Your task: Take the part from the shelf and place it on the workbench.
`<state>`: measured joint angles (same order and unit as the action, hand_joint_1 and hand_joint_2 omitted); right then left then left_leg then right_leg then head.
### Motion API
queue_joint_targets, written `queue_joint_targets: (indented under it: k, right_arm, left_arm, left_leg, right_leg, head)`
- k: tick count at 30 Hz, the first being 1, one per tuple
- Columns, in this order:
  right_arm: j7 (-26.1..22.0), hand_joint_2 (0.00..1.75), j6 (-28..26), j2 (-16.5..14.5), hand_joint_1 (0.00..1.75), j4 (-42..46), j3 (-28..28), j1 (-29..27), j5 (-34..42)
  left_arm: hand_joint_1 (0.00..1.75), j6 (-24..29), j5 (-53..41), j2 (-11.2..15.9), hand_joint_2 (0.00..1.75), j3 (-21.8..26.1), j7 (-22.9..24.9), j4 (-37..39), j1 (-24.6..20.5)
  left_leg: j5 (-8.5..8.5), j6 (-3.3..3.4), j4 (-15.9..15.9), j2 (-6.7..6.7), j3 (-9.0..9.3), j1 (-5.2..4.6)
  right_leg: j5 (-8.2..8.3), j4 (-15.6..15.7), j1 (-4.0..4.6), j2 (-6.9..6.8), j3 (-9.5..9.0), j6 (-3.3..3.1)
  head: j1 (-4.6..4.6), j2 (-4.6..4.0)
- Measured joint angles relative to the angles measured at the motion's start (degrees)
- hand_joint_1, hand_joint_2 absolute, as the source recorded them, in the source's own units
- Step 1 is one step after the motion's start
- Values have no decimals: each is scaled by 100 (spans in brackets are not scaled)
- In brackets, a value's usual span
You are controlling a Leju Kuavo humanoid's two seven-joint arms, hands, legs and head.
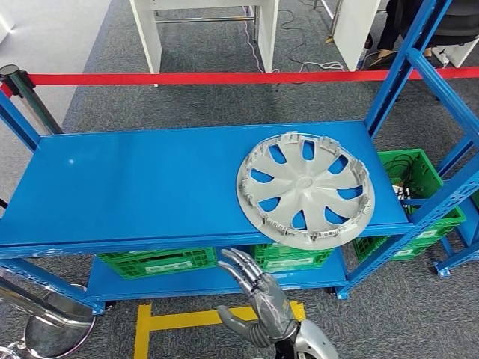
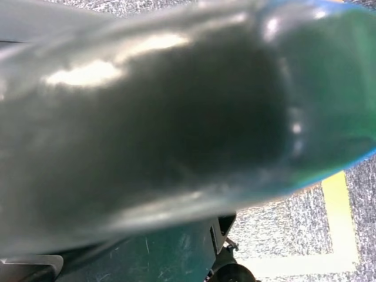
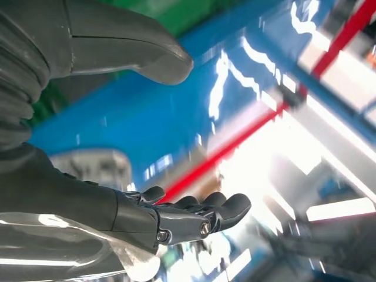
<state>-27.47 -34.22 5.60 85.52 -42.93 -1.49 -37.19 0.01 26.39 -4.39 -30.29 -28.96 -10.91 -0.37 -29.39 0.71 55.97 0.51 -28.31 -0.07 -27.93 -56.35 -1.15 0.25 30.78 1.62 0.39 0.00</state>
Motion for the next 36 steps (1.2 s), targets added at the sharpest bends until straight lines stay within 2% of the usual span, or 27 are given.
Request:
queue_joint_targets:
  k: [4, 9, 13, 17, 20, 25, 30, 36]
  right_arm:
    - [50, 175, -483, -47, 0, 70, 96, -37, -802]
    - [-44, 175, -535, -238, 0, 84, 478, -177, -1572]
    - [-424, 175, -541, -622, 0, 162, 1170, -360, -2776]
    - [-852, 175, -545, -1047, 0, 184, 1979, -482, -3267]
    - [-827, 175, -545, -1204, 0, 184, 2289, -531, -3390]
    - [-636, 175, -545, -1282, 0, 184, 2449, -564, -3698]
    - [-121, 175, -545, -1279, 0, 178, 2465, -543, -4198]
    - [969, 175, -545, -1033, 0, 86, 2297, -323, -4790]
  left_arm:
    - [0, 1, -4, -2, 0, -21, 7, 0, -1]
    - [0, 48, -15, -38, 0, -32, 80, 0, -6]
    - [0, 96, -71, -86, 175, -96, 261, 0, -10]
    - [0, 100, -114, -103, 175, -158, 341, 0, -22]
    - [0, 99, -119, -107, 175, -177, 343, 0, -28]
    - [0, 97, -124, -111, 175, -234, 367, 0, -36]
    - [0, 93, -154, -112, 175, -275, 415, 0, -49]
    - [0, 86, -190, -118, 175, -311, 435, 0, -66]
  left_leg:
    - [0, 0, 0, 0, 0, 0]
    - [0, 0, 0, -1, 0, 0]
    - [0, 0, 0, -2, 0, 0]
    - [2, -1, 0, -8, -1, 0]
    - [2, -1, 0, -10, 0, 0]
    - [2, -1, 0, -10, 0, 0]
    - [2, -1, 0, -10, -1, 0]
    - [5, 1, 1, -10, -1, 0]
  right_leg:
    - [0, 0, 0, 0, 0, 0]
    - [0, 0, 0, -3, 0, 0]
    - [0, -1, 0, -2, 0, 0]
    - [0, -1, 0, -8, -1, 0]
    - [0, -2, 0, -6, -1, 0]
    - [0, -2, 0, -7, 0, 0]
    - [0, -2, 0, -7, 0, 0]
    - [1, -2, -1, -7, -1, 0]
  head:
    - [-1, 0]
    - [-1, 0]
    - [-2, 0]
    - [0, 0]
    - [0, 0]
    - [-1, 0]
    - [-1, 0]
    - [1, 0]
